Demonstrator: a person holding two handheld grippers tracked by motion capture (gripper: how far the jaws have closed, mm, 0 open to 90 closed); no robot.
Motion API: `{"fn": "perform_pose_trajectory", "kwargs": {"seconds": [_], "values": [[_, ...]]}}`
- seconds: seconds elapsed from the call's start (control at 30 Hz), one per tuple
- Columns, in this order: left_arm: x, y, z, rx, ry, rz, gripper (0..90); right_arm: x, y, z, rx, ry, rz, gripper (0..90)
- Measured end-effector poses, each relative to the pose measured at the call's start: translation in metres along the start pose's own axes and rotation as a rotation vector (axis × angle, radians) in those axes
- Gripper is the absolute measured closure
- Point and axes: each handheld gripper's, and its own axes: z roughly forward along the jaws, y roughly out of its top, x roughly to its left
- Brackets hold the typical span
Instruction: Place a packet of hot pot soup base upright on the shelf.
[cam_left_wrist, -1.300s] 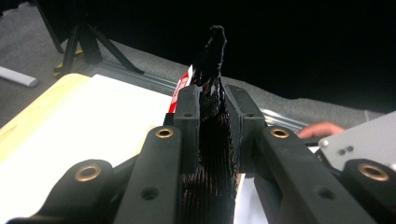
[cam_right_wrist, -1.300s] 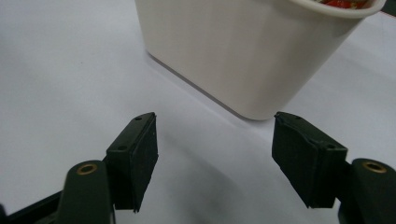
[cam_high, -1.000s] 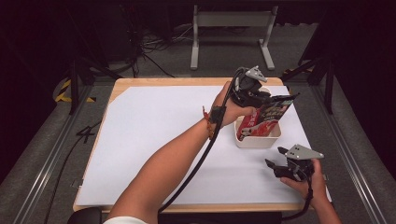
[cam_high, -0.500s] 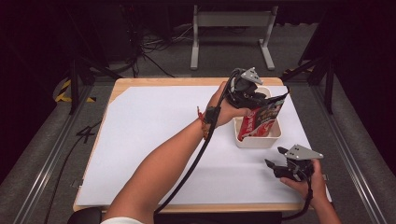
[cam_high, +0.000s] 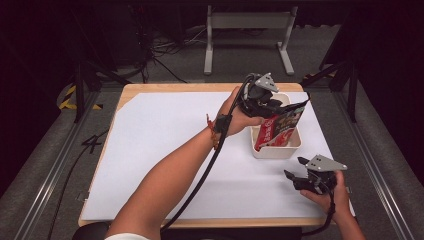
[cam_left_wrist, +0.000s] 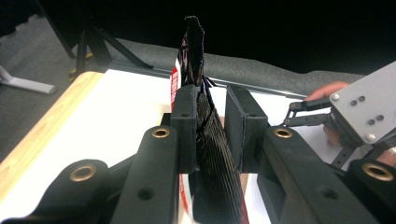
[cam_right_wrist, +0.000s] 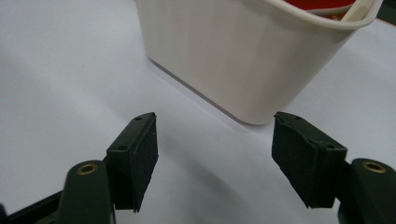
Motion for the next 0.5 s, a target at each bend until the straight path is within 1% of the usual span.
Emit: {"fn": "perform_pose_trajectory", "kwargs": {"seconds": [0.07, 0.17, 0.27, 0.33, 0.4, 0.43, 0.5], "values": [[0.000, -0.002, -0.003, -0.002, 0.005, 0.002, 74.0, 0.000, 0.000, 0.000, -0.002, -0.001, -0.001, 31.5], [-0.001, -0.005, -0.007, -0.006, 0.012, 0.024, 72.5, 0.000, 0.000, 0.000, -0.002, -0.001, -0.001, 31.5], [-0.002, -0.008, -0.012, -0.008, 0.026, 0.044, 70.1, 0.001, 0.001, -0.001, -0.007, -0.004, -0.003, 31.5], [-0.003, -0.010, -0.015, -0.011, 0.047, 0.053, 67.9, 0.001, 0.001, -0.001, -0.009, -0.005, -0.002, 31.5], [-0.003, -0.012, -0.018, -0.013, 0.045, 0.062, 67.0, 0.001, 0.001, -0.002, -0.011, -0.006, -0.003, 31.5], [-0.004, -0.012, -0.019, -0.009, 0.057, 0.078, 66.4, 0.001, 0.001, -0.002, -0.013, -0.006, -0.002, 31.5], [-0.006, -0.014, -0.021, -0.004, 0.068, 0.091, 63.9, 0.001, 0.001, -0.002, -0.016, -0.009, -0.004, 31.5]]}}
